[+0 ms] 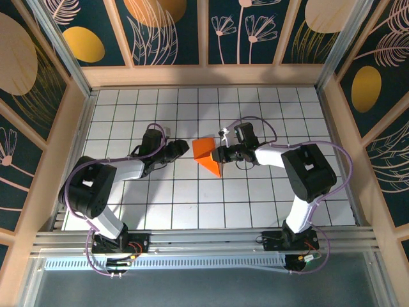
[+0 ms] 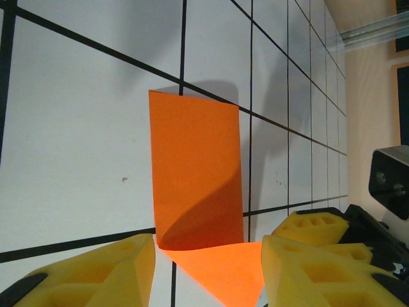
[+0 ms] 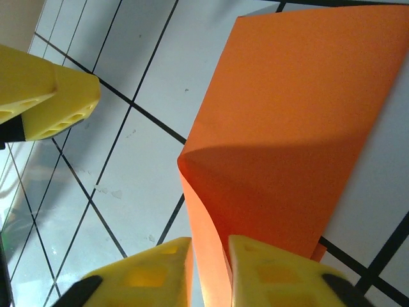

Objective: Fold a paper plane with a square sheet of paper (fold left side to right side)
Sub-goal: Fourth fold the wing at the center of the table.

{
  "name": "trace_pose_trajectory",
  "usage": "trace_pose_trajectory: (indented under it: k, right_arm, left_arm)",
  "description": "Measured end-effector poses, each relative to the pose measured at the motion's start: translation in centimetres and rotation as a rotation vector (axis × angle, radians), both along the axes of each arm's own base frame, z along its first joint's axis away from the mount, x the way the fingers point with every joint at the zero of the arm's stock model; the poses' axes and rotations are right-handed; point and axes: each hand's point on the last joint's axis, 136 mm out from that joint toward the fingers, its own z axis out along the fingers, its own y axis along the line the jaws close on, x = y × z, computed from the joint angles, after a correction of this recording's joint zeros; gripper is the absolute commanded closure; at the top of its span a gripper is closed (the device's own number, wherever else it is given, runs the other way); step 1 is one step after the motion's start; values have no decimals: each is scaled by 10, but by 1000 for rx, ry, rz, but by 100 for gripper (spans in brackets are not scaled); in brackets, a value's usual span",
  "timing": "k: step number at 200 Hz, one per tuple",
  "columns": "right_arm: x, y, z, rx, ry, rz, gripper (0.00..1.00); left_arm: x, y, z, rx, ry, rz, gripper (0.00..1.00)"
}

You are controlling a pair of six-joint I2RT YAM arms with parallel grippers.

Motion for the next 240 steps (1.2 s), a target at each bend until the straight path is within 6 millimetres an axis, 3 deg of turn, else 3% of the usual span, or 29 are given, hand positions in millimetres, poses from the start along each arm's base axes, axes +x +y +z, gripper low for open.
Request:
trace_pose_trajectory:
  k: [11,43,100,160,175,217,240]
  right_arm:
    - [0,0,0,0,-4,2,100]
    - [0,0,2,2,-4,-2,100]
    - [2,0,36,49,-82,-12,100]
    - [0,-2,39,57,-81,-23,100]
    - [-1,-3,40,59,-83,-23,100]
    - [0,-5,39,56,-82,-32,100]
    - [3,-8,37,41,-81,-54,78]
  left_arm:
    - [-1,-1,-3,-3,6,-7,53]
    - [2,-7,-9,-10,27,-29,52]
    - [16,-22,-16,-39,45,-77,51]
    - [24,-34,-30,-62,76,-119,53]
    - [26,-36,-35,-64,84,-126,58]
    - [33,-42,-35,-73,75,-145,86]
    - [36,-44,-31,-78,65,-145,97]
